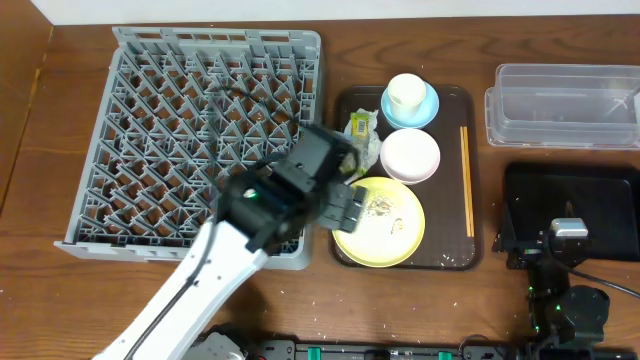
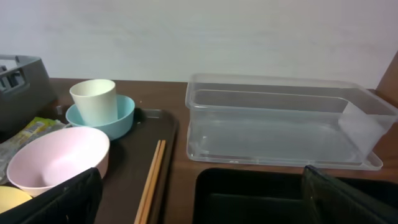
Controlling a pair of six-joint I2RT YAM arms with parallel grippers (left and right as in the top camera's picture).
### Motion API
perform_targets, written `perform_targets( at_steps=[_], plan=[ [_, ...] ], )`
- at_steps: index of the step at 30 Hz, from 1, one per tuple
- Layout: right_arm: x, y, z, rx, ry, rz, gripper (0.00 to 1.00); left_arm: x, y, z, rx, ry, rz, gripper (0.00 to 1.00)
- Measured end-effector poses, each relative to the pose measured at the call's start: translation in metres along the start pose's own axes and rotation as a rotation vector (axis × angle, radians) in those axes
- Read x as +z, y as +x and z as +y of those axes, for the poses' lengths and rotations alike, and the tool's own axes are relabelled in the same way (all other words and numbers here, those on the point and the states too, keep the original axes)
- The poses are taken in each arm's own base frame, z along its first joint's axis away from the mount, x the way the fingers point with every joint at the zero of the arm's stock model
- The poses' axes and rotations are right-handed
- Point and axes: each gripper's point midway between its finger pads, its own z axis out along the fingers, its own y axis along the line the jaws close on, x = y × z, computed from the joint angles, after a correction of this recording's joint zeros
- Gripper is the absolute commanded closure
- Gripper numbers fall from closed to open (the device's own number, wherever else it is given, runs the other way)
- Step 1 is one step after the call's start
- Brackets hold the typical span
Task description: Sort waste into correct bins and load items into the dishwasher
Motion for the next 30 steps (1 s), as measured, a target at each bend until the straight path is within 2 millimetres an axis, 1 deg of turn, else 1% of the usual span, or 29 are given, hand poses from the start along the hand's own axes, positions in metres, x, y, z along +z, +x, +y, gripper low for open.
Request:
perform_targets(
  at_steps=[3,5,7,10,13,16,18,22,24,25,27,29,30],
  plan=[
    [0.0,0.0,0.0,0.0,0.0,0.0,0.01,-0.026,0.005,0.058,-0.178,-0.184,-0.063,0.02],
    [0.0,0.0,0.0,0.0,0.0,0.0,0.01,-0.049,0.01,0.094,-0.297,-0.28,-0.125,0.02],
    [0.0,0.0,0.0,0.0,0.0,0.0,0.01,-0.071,0.019,0.125,-0.411,-0.355,-0.182,0.02],
    [0.0,0.0,0.0,0.0,0.002,0.0,0.01,-0.097,0.034,0.156,-0.546,-0.435,-0.246,0.02],
    [0.0,0.0,0.0,0.0,0.001,0.0,0.01,-0.118,0.048,0.18,-0.663,-0.503,-0.303,0.02],
    [0.0,0.0,0.0,0.0,0.001,0.0,0.01,-0.13,0.059,0.194,-0.734,-0.548,-0.334,0.02],
    [0.0,0.0,0.0,0.0,0.001,0.0,0.01,-0.134,0.064,0.199,-0.764,-0.567,-0.333,0.02],
    [0.0,0.0,0.0,0.001,0.001,-0.001,0.01,-0.132,0.068,0.199,-0.767,-0.573,-0.313,0.02],
    [0.0,-0.003,0.004,0.032,-0.023,-0.013,0.01,-0.132,0.068,0.199,-0.768,-0.573,-0.312,0.02],
    [0.0,-0.007,0.009,0.066,-0.055,-0.027,0.01,-0.132,0.068,0.199,-0.767,-0.573,-0.311,0.02],
    [-0.003,-0.019,0.027,0.168,-0.162,-0.063,0.01,-0.131,0.068,0.199,-0.767,-0.573,-0.31,0.02],
    [-0.01,-0.03,0.051,0.336,-0.321,-0.071,0.01,-0.131,0.068,0.199,-0.767,-0.573,-0.31,0.02],
    [-0.014,-0.032,0.062,0.409,-0.392,-0.055,0.01,-0.131,0.068,0.199,-0.767,-0.573,-0.309,0.02]
  ],
)
